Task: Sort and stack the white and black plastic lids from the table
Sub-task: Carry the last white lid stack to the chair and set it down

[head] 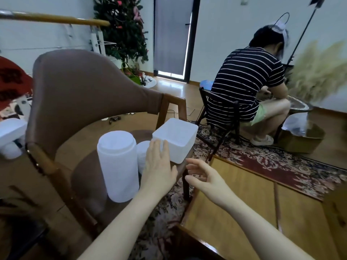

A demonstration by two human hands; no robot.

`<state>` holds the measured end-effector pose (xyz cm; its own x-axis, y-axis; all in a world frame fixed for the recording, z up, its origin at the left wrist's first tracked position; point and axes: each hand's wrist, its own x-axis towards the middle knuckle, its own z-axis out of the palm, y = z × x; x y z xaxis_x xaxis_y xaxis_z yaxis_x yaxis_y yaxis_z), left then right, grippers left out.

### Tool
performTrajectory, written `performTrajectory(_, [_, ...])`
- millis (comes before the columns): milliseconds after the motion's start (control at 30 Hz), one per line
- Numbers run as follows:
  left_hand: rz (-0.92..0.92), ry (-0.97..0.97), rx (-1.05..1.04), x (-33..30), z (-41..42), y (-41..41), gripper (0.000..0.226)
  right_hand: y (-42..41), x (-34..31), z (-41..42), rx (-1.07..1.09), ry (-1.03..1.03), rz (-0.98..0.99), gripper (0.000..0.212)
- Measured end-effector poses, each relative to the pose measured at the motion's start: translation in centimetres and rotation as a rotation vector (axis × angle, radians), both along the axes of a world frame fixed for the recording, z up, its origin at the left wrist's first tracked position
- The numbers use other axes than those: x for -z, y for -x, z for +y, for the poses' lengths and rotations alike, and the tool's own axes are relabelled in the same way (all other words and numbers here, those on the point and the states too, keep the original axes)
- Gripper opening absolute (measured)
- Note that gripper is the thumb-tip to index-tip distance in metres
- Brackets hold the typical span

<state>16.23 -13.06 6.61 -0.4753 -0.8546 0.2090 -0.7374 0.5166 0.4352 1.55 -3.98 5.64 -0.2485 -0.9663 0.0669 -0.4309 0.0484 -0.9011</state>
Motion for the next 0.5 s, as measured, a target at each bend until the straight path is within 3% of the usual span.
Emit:
performTrajectory(167, [-0.199, 0.043, -0.201, 1.4, -2.2, 0.9, 0.082, -0.1, 1.5, -1.3, 0.023, -0.046, -0.067, 0.043])
performTrajectory(267, [-0.241, 0.079, -0.206, 2.0, -2.6, 1.2, 0.071, -0.1, 2.2, -2.4, 0.028, -0.076, -0.096, 0.043])
performTrajectory(400, [-0.033, 0.132, -0.118, 2.2, -3.0, 1.3, 0.048, -0.3, 3.2, -3.9, 0.039, -0.089, -0.116, 0.042])
performTrajectory(500, [0.186, 0.158, -0.152, 2.9, -4.0, 1.1, 0.047, -0.5, 3.7, -5.1, 0.035, -0.122, -0.143, 0.044])
